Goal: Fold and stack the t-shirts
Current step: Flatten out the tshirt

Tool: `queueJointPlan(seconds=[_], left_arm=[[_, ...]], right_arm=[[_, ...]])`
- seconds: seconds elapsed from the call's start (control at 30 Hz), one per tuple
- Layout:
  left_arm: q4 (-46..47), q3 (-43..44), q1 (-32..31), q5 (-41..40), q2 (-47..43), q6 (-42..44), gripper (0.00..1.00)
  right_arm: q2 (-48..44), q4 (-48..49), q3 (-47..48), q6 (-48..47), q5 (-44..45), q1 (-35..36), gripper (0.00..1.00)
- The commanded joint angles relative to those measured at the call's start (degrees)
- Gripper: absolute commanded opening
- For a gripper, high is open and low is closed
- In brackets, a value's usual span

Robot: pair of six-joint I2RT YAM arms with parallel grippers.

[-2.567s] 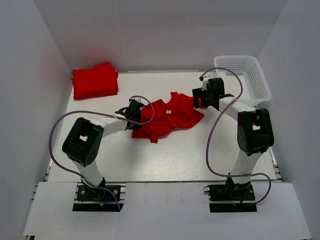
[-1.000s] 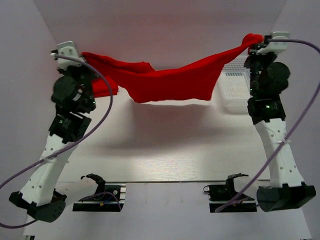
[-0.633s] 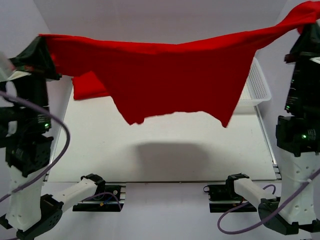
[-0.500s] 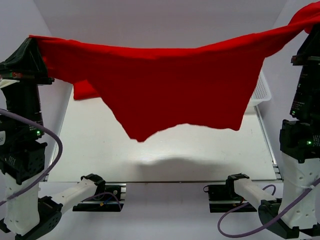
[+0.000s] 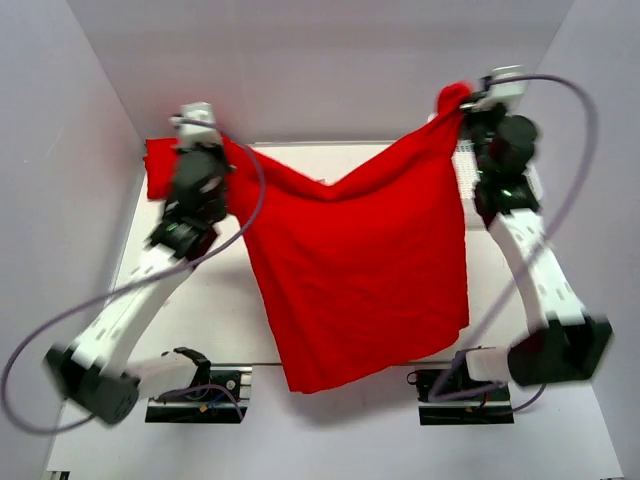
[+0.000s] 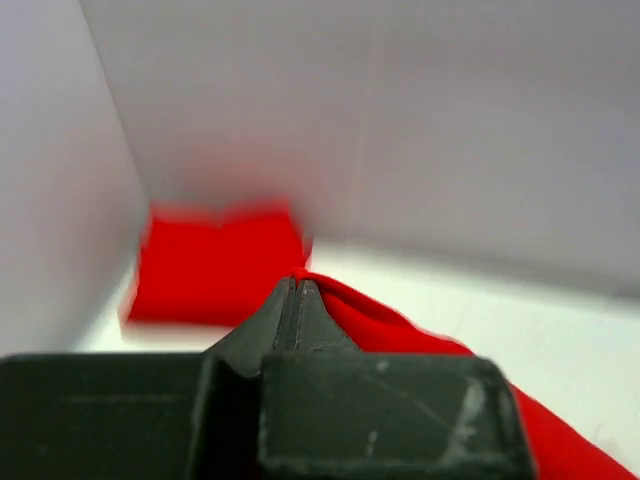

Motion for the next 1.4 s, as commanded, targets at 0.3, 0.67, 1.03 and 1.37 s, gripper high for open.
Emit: queueJointPlan(seconds=[0.3, 0.67, 1.03, 1.37], left_arm=[[-31.94, 1.87, 6.90, 2.99, 31.89, -31.99, 1.00], [-20.52, 13.65, 6.90, 17.74, 45.57, -17.14, 1.00], [-24.12, 33.88, 9.61, 21.44, 66.16, -17.30, 1.00], [-21.39, 21.88, 12.17, 26.19, 63.64, -20.74, 1.00]], right_arm=[[38.39, -13.21, 16.35, 4.12, -22.37, 0.27, 0.90], [30.31, -16.26, 7.57, 6.75, -25.81, 0.89, 0.90], [24.32, -18.57, -11.57, 19.84, -26.69, 3.00, 0.90], [26.15, -18.48, -21.88, 27.41, -24.24, 3.44, 0.90]])
